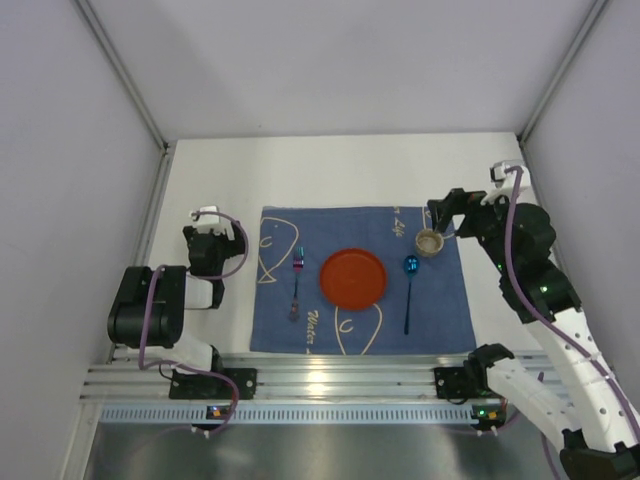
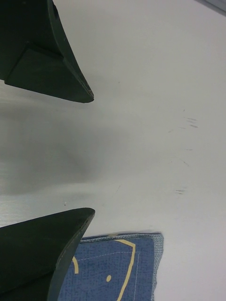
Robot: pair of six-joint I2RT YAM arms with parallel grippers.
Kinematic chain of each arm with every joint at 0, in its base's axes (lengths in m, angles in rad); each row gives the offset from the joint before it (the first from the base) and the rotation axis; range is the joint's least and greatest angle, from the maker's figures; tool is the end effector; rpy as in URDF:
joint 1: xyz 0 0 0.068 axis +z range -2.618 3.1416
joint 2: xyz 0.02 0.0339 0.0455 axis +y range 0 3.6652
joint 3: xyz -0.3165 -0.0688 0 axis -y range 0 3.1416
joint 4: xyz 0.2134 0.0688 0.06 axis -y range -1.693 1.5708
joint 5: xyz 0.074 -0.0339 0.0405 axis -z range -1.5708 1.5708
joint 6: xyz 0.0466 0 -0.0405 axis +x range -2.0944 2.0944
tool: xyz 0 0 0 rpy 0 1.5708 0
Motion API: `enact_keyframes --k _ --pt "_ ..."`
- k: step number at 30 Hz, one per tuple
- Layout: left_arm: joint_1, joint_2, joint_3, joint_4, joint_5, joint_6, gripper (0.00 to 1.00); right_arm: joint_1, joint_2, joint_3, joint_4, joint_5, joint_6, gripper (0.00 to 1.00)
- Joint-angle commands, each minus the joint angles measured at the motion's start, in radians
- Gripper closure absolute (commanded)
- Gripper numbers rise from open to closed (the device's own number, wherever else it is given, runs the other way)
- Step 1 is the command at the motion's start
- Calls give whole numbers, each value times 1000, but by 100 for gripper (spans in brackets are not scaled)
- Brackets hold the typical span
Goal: Set the dinner table for one person
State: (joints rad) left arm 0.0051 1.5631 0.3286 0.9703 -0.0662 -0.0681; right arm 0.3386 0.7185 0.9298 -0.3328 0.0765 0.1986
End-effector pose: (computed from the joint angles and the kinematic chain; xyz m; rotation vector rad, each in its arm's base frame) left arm 0.2609 0.0044 0.2169 -0.1136 1.8309 0.0165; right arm 0.0930 0.0290 0.4107 -0.0615 1.7022 0.3371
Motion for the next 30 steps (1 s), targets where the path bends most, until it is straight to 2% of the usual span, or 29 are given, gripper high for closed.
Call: enact_keyframes --k 1,11,17,22,30 --pt "-2 6 -10 116 19 16 1 7 28 -16 119 -34 62 0" --pt "-2 9 -10 117 17 16 2 5 50 -62 135 29 114 0" --pt "-1 9 -11 117 19 16 1 7 58 -28 3 14 96 0" --pt "-2 9 -10 119 17 16 2 7 -20 -81 -12 68 136 0" --pt "-2 8 -11 119 19 16 2 5 -79 -106 -32 138 99 0"
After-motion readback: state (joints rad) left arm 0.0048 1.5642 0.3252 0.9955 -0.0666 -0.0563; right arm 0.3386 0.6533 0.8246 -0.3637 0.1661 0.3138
